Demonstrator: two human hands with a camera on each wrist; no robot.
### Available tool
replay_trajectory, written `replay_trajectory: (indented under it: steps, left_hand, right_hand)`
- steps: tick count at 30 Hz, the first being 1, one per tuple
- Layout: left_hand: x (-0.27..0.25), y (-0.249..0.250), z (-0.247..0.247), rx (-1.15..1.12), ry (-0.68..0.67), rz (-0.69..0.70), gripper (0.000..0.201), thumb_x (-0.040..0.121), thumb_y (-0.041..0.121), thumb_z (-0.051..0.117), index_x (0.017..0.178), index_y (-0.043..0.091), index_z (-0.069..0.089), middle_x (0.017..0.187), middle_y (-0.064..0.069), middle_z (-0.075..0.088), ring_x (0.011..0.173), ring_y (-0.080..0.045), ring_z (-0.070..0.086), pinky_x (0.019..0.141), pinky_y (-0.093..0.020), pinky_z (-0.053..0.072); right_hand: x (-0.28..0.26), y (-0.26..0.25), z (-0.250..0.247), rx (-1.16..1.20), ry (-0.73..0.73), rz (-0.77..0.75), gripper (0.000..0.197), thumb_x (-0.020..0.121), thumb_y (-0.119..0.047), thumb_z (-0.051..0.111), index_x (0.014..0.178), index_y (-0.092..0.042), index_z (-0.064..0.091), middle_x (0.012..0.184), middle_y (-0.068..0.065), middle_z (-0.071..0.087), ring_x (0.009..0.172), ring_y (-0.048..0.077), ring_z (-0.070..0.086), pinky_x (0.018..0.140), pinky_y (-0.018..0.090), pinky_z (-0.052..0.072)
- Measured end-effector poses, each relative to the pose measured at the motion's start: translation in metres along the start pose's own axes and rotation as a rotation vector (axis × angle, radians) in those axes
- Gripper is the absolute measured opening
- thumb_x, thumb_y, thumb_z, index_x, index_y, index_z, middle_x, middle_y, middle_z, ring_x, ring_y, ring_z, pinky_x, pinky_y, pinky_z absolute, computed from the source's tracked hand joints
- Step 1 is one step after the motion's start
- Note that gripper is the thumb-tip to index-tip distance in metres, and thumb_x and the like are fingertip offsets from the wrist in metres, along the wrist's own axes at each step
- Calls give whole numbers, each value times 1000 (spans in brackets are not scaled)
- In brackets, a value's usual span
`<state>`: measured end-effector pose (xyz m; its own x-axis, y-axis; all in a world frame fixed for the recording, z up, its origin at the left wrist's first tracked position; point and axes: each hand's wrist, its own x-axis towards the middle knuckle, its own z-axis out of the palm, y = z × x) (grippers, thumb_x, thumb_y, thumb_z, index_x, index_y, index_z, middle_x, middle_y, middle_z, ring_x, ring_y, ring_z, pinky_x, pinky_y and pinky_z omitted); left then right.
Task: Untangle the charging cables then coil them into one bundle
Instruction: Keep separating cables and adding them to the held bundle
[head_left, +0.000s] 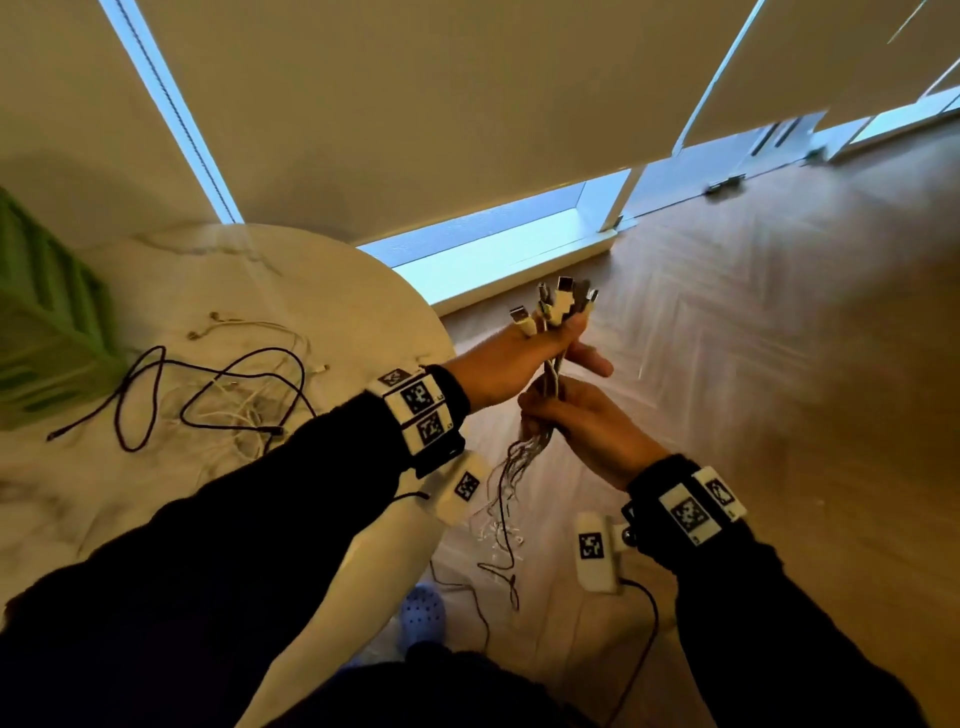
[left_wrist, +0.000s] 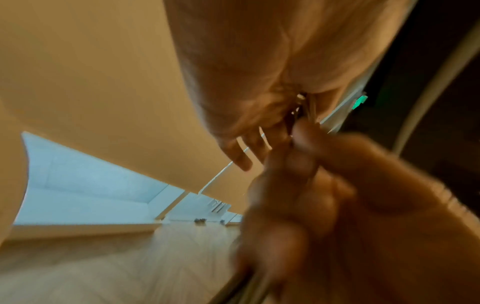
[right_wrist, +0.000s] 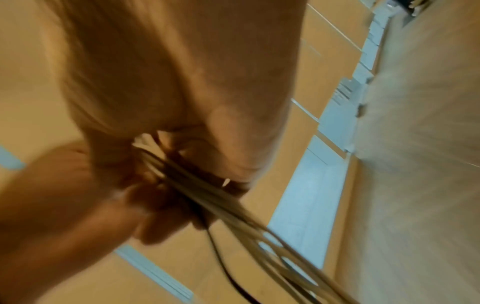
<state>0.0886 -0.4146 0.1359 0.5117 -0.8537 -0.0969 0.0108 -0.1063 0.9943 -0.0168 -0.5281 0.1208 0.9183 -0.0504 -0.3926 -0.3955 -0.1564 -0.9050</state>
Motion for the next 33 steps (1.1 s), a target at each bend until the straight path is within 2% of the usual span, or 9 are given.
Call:
replay_trajectory:
  steps: [4, 8, 12, 14, 18, 21, 25, 27, 33]
  left_hand:
    - [-8, 17, -14, -162, -65, -85, 44, 108, 43, 34, 74, 16, 44, 56, 3, 43, 53, -17, 53, 72, -37, 51]
    - [-16, 34, -40, -342, -58, -162, 36, 102, 39, 50, 74, 24, 34, 59, 6, 21, 51, -13, 18, 59, -30, 29]
    - [-30, 23, -64, -244, 46, -79, 29, 83, 9, 70, 78, 17, 43, 64, 1, 35, 57, -13, 39, 64, -29, 41]
    - [-36, 14, -66, -306, 120, -57, 25, 79, 1, 69, 92, 14, 51, 63, 7, 45, 64, -11, 49, 71, -31, 44]
    - [-43, 2, -64, -456, 211, -45, 25, 79, -1, 64, 94, 16, 54, 69, 6, 47, 70, -12, 50, 76, -31, 43]
    - [-48, -1, -63, -511, 248, -73, 20, 85, -2, 60, 92, 15, 51, 76, 0, 44, 64, -11, 44, 73, -29, 42]
    - [-62, -3, -70, -574, 367, -90, 21, 94, -1, 55, 91, 16, 43, 80, -2, 41, 63, -11, 41, 55, -21, 42]
    - [-75, -4, -78, -583, 417, -34, 15, 97, 4, 51, 91, 14, 42, 80, -3, 45, 66, -15, 45, 52, -23, 43]
    - [-112, -31, -101, -391, 561, -108, 47, 104, 50, 37, 117, 13, 63, 114, -10, 72, 115, -22, 64, 108, -42, 46]
  right_hand:
    - [29, 45, 25, -266, -190, 100, 24, 85, -42, 74, 69, -27, 64, 91, 12, 73, 97, 34, 66, 97, 47, 50]
    - [58, 98, 25, -618, -543, 342, 31, 81, -48, 76, 62, -26, 65, 86, 5, 76, 83, 19, 68, 88, 40, 51]
    - [68, 114, -21, -1266, 214, 350, 39, 92, -48, 51, 92, -15, 72, 93, 7, 75, 89, 27, 70, 81, 34, 51]
    - [71, 108, -28, -1394, 299, 285, 39, 93, -48, 49, 100, -18, 72, 98, 5, 74, 96, 28, 69, 84, 34, 47]
    - [77, 92, -6, -1169, -154, 269, 75, 70, -71, 72, 130, -32, 50, 139, -1, 54, 132, 27, 47, 112, 50, 27]
    - [75, 53, 28, -688, -56, -99, 95, 72, -65, 76, 149, -36, 28, 158, -4, 34, 143, 17, 32, 117, 45, 26]
    - [62, -2, 81, -91, -128, -283, 35, 102, -42, 50, 132, -25, 50, 114, -3, 67, 105, 6, 63, 92, 26, 48]
    - [58, -13, 97, -34, -68, -300, 29, 105, -46, 36, 106, -24, 55, 82, -1, 58, 73, 11, 56, 71, 27, 45]
    - [72, -32, 128, -300, 114, -419, 31, 107, -41, 28, 99, -25, 53, 72, -9, 53, 65, 0, 53, 63, 25, 45]
